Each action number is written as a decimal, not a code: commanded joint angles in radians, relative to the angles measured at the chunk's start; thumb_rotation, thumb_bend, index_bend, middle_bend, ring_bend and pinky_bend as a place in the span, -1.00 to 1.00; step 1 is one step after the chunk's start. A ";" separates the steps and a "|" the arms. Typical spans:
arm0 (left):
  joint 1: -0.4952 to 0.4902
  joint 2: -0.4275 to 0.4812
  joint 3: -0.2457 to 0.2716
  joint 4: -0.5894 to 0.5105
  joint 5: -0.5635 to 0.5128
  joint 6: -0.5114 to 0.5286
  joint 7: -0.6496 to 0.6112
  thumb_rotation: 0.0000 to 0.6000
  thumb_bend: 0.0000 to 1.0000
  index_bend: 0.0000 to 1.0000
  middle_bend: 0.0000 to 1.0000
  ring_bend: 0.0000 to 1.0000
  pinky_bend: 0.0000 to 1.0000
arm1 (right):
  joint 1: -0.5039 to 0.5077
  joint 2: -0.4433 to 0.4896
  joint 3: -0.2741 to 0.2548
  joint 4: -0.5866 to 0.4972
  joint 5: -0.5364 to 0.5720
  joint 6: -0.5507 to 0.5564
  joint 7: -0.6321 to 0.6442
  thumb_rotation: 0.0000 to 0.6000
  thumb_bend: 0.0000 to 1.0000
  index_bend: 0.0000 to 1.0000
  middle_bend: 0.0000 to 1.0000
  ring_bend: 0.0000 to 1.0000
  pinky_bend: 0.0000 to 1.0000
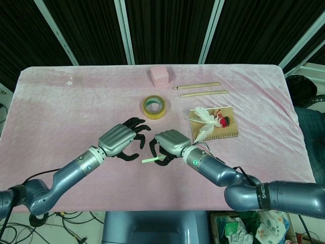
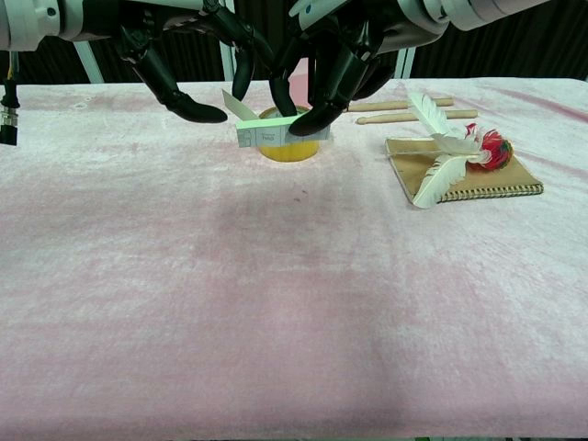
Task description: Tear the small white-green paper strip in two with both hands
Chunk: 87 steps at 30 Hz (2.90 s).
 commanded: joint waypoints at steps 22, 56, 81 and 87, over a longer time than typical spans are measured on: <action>-0.011 -0.003 0.002 0.012 -0.012 -0.004 -0.009 1.00 -0.33 0.07 -0.68 -1.00 -1.00 | 0.020 -0.002 -0.019 0.006 -0.007 0.000 0.018 1.00 0.11 0.42 0.94 1.00 0.90; -0.043 -0.036 0.010 0.023 -0.074 -0.010 0.032 1.00 0.13 0.37 -0.54 -1.00 -1.00 | 0.020 0.009 -0.036 0.004 -0.033 -0.020 0.055 1.00 0.11 0.42 0.95 1.00 0.90; 0.076 0.021 0.092 0.117 -0.021 -0.017 -0.122 1.00 0.21 0.39 -0.55 -1.00 -1.00 | -0.105 0.041 -0.127 0.064 -0.113 0.047 0.044 1.00 0.13 0.57 0.96 1.00 0.90; 0.134 -0.069 0.126 0.227 0.037 0.016 -0.207 1.00 0.19 0.36 -0.60 -1.00 -1.00 | -0.180 -0.119 -0.177 0.176 -0.094 0.176 0.014 1.00 0.11 0.56 0.96 1.00 0.89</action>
